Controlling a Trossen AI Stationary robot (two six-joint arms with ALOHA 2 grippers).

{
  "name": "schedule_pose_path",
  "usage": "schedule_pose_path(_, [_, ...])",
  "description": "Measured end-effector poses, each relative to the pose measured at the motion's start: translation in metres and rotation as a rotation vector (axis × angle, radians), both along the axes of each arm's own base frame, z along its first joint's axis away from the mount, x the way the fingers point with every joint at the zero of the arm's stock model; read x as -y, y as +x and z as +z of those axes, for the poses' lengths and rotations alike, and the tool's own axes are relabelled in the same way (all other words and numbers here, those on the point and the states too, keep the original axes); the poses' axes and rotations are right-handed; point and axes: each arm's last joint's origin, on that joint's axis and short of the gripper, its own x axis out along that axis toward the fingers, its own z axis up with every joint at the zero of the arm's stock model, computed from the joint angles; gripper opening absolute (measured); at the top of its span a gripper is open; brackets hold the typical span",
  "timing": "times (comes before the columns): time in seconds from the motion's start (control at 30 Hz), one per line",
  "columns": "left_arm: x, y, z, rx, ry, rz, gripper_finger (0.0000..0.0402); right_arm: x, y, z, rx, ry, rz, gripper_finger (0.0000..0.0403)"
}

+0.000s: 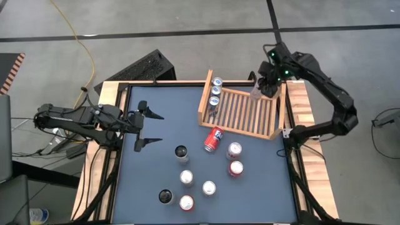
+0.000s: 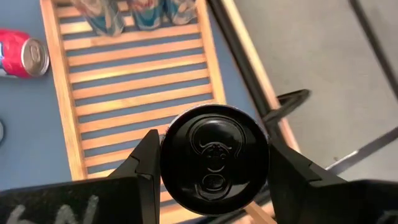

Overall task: Place canned beverage on shelf
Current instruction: Put the right white and pink soda can on the shelf

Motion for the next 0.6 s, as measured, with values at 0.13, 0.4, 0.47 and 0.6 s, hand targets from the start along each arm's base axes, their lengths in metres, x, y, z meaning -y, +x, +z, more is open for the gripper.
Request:
schedule_pose_path(0.13, [0.0,0.0,0.0,0.0,0.0,0.0,0.038,0.006,-0.003,-0.029,-0.032,0.034,0.004,0.0179])
schedule_pose_path(0.4, [0.0,0.0,0.0,-0.001,0.007,-0.002,0.038,0.016,-0.018,-0.044,-0.054,0.06,-0.061,0.0179])
schedule_pose_path(0.47, [0.0,0.0,0.0,-0.001,0.018,-0.004,0.038,0.018,-0.021,-0.047,-0.056,0.065,-0.074,0.0179])
schedule_pose_path(0.6, [0.0,0.0,0.0,-0.001,0.019,-0.005,0.038,0.019,-0.025,-0.059,-0.08,0.087,-0.077,0.0179])
